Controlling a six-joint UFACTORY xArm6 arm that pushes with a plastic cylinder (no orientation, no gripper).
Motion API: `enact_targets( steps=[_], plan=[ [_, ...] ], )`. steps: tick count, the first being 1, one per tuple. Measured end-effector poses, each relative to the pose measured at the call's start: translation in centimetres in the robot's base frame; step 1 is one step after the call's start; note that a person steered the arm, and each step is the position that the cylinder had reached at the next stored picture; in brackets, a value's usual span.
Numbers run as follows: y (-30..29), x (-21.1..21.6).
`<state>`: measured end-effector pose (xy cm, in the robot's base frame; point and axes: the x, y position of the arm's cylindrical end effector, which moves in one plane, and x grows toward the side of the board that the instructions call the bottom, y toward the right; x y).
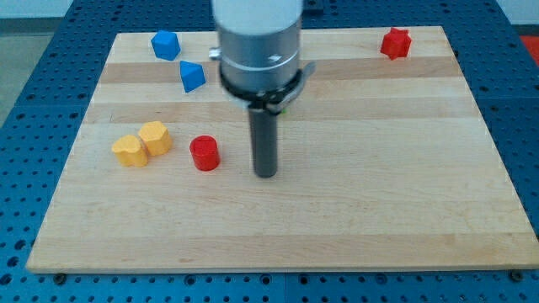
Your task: Push red circle above the yellow hexagon
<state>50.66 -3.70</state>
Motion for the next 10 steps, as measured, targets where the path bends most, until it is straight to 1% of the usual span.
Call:
enact_targets(
  steps=[1,2,3,4,5,9,10],
  plan=[
    [-4.8,0.9],
    [-7.7,0.9],
    [-7.1,0.1],
    [-5.3,-1.0],
    [-5.0,-2.2],
    [-5.4,-8.9],
    [-6.5,-9.1]
  ],
)
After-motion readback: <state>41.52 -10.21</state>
